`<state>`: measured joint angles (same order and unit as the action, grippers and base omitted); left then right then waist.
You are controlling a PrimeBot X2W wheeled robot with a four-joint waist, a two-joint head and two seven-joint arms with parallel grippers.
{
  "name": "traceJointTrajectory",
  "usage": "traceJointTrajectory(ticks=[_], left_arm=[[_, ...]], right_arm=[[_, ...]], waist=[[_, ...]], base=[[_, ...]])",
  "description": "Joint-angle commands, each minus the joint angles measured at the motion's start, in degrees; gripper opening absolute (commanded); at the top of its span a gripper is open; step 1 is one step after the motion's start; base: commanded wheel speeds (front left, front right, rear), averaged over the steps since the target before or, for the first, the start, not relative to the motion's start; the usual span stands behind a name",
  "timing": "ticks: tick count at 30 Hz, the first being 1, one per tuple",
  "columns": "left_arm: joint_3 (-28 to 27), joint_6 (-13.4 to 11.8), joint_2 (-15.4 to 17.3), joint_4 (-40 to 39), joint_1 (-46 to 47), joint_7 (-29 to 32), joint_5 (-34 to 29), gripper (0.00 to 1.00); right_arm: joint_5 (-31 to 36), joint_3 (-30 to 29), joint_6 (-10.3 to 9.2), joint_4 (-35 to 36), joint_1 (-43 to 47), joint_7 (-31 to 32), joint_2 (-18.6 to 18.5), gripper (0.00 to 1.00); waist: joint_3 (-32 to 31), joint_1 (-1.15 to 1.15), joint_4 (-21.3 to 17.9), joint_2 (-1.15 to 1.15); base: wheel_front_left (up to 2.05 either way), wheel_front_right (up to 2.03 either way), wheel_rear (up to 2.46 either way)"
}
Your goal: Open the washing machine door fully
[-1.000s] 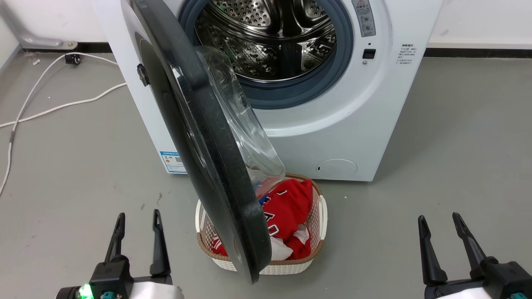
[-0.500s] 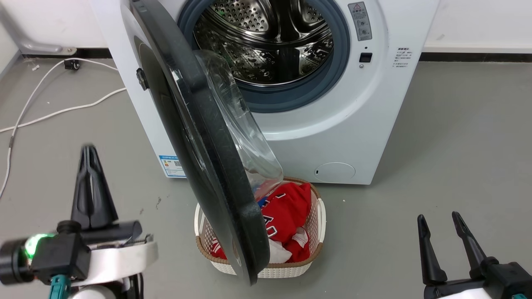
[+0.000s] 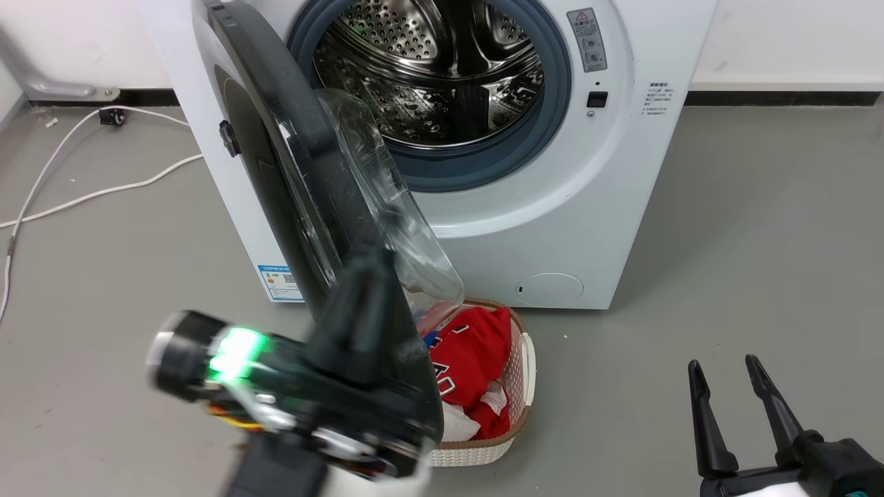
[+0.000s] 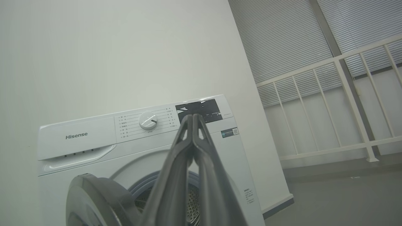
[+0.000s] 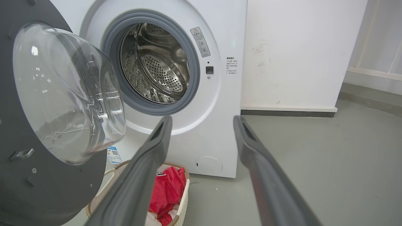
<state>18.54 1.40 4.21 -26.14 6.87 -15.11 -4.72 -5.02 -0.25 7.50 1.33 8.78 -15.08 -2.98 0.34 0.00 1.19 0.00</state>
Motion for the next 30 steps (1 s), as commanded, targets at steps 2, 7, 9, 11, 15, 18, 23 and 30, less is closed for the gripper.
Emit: traceJointTrajectory(ticks=[2, 7, 9, 11, 15, 18, 23, 30], left_arm=[[2.6, 0.91, -0.07, 0.83, 0.32, -0.06, -0.29, 0.0], [9.98, 2.52, -0.2, 5.28, -1.21, -0.05, -0.13, 0.0], [11.84, 2.98, -0.2, 7.53, -1.87, -0.06, 0.3, 0.0], [13.66, 3.33, 0.19, 10.31, -2.7, -0.06, 0.43, 0.0], [14.97, 3.16, 0.36, 14.56, -4.08, -0.08, 1.46, 0.0], [15.04, 2.65, 0.62, 17.44, -5.05, -0.07, 2.01, 0.0], [14.02, 1.84, 0.84, 22.68, -5.29, -0.1, 3.4, 0.0], [11.38, -0.44, 0.56, 27.15, -5.59, -0.1, 5.51, 0.0]], right_arm=[[0.01, 0.15, -0.01, -0.05, 0.44, -0.12, 0.2, 1.0], [0.44, 0.3, -0.01, -0.07, 0.49, -0.12, 0.19, 1.0], [0.45, 0.36, -0.01, 0.02, 0.35, -0.12, 0.19, 1.0], [0.42, 0.38, -0.01, 0.15, 0.26, -0.12, 0.19, 1.0], [0.37, 0.47, -0.01, 0.29, 0.05, -0.12, 0.19, 1.0], [0.36, 0.36, -0.01, 0.31, -0.09, -0.12, 0.19, 1.0], [0.41, 0.14, -0.01, 0.15, -0.89, -0.12, 0.19, 1.0], [-0.04, 0.32, -0.01, -0.52, -0.78, -0.12, 0.2, 1.0]], waist=[[-0.02, 0.0, -0.05, 0.0], [0.02, 0.0, -0.07, 0.0], [0.09, 0.0, -0.07, 0.0], [0.2, 0.0, -0.03, 0.0], [0.82, 0.0, -0.06, 0.0], [1.4, 0.0, -0.01, 0.0], [2.24, 0.0, 0.2, 0.0], [2.55, 0.0, 1.06, 0.0]], base=[[0.0, 0.0, 0.0], [0.0, 0.0, 0.0], [0.0, 0.0, 0.0], [0.0, 0.0, 0.0], [0.0, 0.0, 0.0], [0.0, 0.0, 0.0], [0.0, 0.0, 0.0], [0.0, 0.0, 0.0]])
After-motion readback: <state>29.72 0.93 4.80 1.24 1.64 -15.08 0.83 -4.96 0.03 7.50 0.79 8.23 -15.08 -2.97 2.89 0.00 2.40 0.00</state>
